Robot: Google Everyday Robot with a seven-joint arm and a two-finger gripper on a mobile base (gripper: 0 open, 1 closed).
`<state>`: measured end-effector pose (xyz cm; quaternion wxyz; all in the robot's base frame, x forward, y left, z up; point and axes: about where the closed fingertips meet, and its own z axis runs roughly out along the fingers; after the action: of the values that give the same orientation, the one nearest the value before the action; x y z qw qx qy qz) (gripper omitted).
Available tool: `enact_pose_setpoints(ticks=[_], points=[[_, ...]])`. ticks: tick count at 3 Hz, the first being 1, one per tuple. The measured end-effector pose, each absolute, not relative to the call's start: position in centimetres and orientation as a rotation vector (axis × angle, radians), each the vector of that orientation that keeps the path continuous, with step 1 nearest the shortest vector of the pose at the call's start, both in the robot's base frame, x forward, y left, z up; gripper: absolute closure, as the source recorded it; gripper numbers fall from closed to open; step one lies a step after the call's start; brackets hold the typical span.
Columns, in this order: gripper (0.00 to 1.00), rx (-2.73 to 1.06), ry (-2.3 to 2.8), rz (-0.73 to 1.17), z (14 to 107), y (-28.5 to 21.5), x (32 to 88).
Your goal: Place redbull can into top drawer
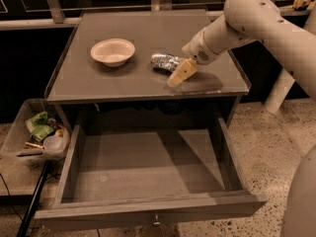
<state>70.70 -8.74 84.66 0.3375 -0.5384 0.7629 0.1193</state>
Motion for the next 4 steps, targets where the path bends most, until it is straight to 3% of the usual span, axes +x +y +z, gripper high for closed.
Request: enact_pose_setpoints(ticks=[3,4], points=[[0.86,-1.403,1.988,0.311,84.65,-8.73,70.7],[1.0,-1.403,1.988,0.311,84.65,-8.73,70.7]])
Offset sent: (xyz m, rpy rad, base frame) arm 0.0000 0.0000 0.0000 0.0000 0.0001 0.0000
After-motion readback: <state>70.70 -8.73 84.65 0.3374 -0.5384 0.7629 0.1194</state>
